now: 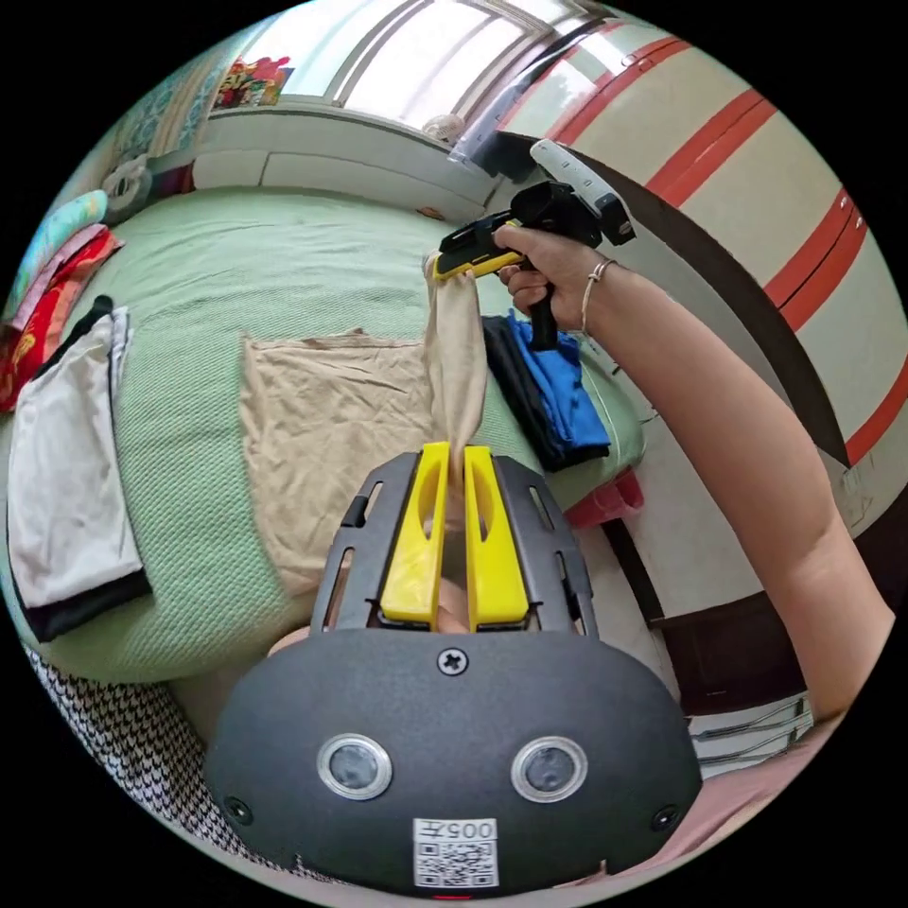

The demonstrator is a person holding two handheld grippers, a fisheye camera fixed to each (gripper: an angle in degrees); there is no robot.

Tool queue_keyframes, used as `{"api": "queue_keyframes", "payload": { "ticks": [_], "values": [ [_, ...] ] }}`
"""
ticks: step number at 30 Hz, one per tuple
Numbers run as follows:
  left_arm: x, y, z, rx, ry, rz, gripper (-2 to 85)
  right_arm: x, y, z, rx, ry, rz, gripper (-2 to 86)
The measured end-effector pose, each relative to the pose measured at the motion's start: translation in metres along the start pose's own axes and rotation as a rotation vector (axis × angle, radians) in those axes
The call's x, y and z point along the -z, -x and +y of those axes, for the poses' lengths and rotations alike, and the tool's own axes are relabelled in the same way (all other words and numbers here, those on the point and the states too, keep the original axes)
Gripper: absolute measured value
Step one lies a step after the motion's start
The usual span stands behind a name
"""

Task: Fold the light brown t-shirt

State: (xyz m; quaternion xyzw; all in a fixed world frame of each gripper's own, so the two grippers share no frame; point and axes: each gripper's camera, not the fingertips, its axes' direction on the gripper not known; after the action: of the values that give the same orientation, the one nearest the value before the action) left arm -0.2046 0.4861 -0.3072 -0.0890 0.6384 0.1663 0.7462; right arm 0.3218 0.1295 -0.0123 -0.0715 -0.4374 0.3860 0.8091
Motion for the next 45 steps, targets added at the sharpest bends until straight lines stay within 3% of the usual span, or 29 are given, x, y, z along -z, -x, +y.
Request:
{"api": "queue_keyframes", "payload": {
  "ticks": [4, 9, 21, 27, 32, 36, 42, 45],
  "values": [
    [0.015, 0.056, 0.019, 0.106, 0.034, -0.123, 4.2, -0.013, 0.09, -0.004, 0.093, -0.02, -0.042, 2.5],
    [-0.024, 0.122, 0.019, 0.224, 0.218, -0.212, 4.1, -0.012, 0.161, 0.023, 0.226, -0.05, -0.101, 4.2],
    [-0.01, 0.137, -0.003, 0.183, 0.149, -0.075, 3.9, -0.031, 0.122, 0.228, 0.438, -0.045, -0.011, 10.4],
    [0.001, 0.116, -0.036, 0.153, 0.105, -0.067, 4.0, -0.049, 0.155, 0.266, 0.506, -0.039, 0.065, 11.0],
    [0.008, 0.092, -0.055, 0.1, 0.082, -0.074, 3.9, -0.057, 0.16, 0.265, 0.384, -0.066, 0.265, 5.6],
    [0.005, 0.086, -0.048, 0.05, 0.095, -0.09, 3.7, -0.029, 0.129, 0.279, 0.214, -0.142, 0.239, -0.9],
    [-0.055, 0.124, 0.002, 0.124, 0.312, -0.143, 1.9, -0.052, 0.088, 0.302, 0.073, -0.075, 0.095, -1.5],
    [-0.085, 0.147, 0.026, 0.182, 0.418, -0.157, 1.0, -0.072, 0.082, 0.308, 0.048, 0.004, 0.124, -1.2]
  ]
}}
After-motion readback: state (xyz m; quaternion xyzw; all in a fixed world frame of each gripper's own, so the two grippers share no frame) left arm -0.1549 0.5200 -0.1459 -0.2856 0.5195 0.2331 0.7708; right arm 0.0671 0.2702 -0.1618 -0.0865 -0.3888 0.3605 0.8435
